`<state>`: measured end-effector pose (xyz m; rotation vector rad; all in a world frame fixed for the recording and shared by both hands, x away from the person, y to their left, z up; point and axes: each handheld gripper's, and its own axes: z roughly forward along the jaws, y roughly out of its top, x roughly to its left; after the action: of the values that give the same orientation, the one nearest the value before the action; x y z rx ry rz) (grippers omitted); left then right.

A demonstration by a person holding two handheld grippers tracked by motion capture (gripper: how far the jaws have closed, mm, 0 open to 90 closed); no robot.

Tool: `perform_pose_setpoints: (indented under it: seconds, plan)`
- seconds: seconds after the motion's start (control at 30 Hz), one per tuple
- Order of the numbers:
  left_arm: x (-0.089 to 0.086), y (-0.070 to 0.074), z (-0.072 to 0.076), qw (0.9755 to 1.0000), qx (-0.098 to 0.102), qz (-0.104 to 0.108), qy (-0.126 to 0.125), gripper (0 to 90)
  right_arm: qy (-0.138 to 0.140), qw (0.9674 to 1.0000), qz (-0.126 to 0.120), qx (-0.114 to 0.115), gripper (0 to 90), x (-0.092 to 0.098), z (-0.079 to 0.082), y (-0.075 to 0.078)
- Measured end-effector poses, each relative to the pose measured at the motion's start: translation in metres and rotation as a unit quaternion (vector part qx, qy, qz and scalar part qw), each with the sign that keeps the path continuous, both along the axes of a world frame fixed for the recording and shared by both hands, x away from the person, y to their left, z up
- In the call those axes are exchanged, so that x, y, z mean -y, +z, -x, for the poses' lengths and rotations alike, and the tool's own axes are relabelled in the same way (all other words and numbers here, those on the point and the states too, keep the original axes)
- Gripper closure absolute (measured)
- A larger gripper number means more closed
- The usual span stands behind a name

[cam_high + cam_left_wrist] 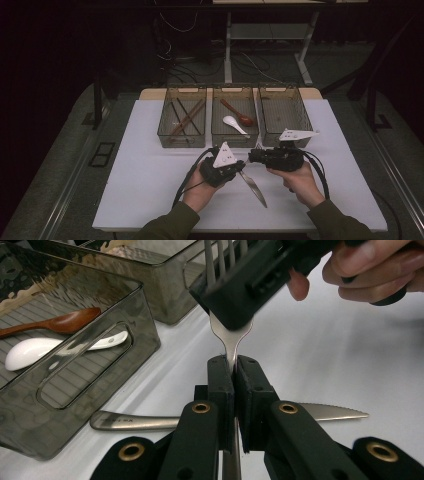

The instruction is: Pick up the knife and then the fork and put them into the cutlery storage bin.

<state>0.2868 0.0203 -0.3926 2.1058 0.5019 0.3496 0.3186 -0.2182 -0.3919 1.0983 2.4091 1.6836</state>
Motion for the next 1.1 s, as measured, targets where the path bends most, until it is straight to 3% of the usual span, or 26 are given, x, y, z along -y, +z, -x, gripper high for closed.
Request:
perform_pose_setpoints:
  seconds: [0.13,0.37,0.5,0.6,0.8,1.1]
  plan:
    - [-0.003,0.0,-0.002,0.9999,-0.004,0.009,0.003,84.3,0.001,1.0,-0.007,0.005,80.1,-0.002,-0.001,0.002]
    - [-0.007,0.001,-0.003,0.9985,-0.012,0.052,0.007,81.8,-0.001,0.9994,-0.032,0.015,86.0,-0.007,-0.004,0.008]
    - [-0.011,0.0,-0.004,0.9978,-0.018,0.063,0.002,79.5,0.005,0.9992,-0.03,0.025,86.2,-0.01,-0.005,0.013]
    - [-0.014,-0.003,-0.004,0.9974,-0.019,0.07,-0.001,71.6,0.003,0.9991,-0.018,0.037,86.3,-0.009,-0.007,0.015]
    - [-0.027,-0.01,-0.004,0.9979,-0.027,0.056,-0.02,57.6,-0.016,0.9987,-0.003,0.048,86.3,0.007,-0.015,0.024]
    - [-0.052,-0.02,-0.004,0.998,-0.044,0.04,-0.02,40.8,-0.058,0.9963,-0.001,0.063,86.3,0.044,-0.03,0.043]
